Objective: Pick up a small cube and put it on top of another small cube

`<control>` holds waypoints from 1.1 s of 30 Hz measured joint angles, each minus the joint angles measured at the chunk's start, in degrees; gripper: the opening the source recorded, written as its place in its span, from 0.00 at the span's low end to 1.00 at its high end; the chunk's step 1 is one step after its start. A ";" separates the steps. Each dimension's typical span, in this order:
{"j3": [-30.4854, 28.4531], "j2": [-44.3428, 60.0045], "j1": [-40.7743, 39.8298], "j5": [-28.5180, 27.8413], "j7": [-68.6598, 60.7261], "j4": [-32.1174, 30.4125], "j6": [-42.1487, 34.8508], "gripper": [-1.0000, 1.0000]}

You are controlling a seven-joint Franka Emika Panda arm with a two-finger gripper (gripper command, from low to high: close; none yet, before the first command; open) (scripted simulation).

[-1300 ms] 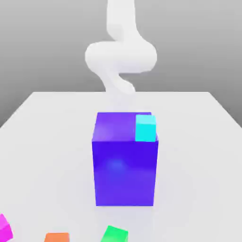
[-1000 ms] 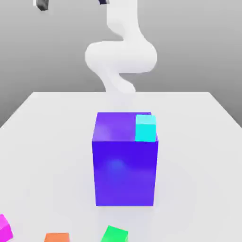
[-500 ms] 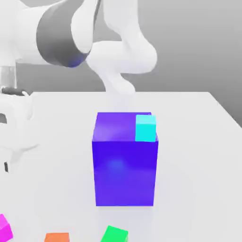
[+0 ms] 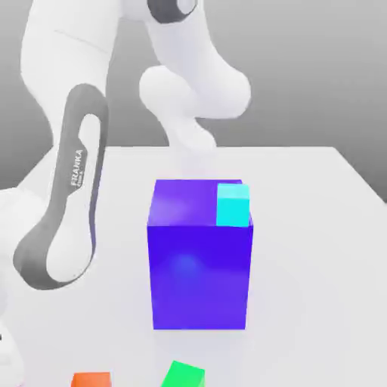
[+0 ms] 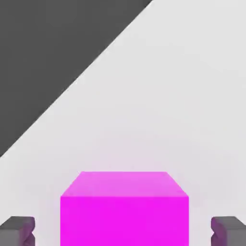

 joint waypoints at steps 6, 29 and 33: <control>-1.13 -3.16 0.82 -1.22 0.89 -0.78 -2.40 0.00; 10.87 -12.96 18.44 -14.52 -8.92 -12.20 0.61 1.00; 10.74 -18.67 18.59 -14.89 -8.70 -12.54 -4.74 1.00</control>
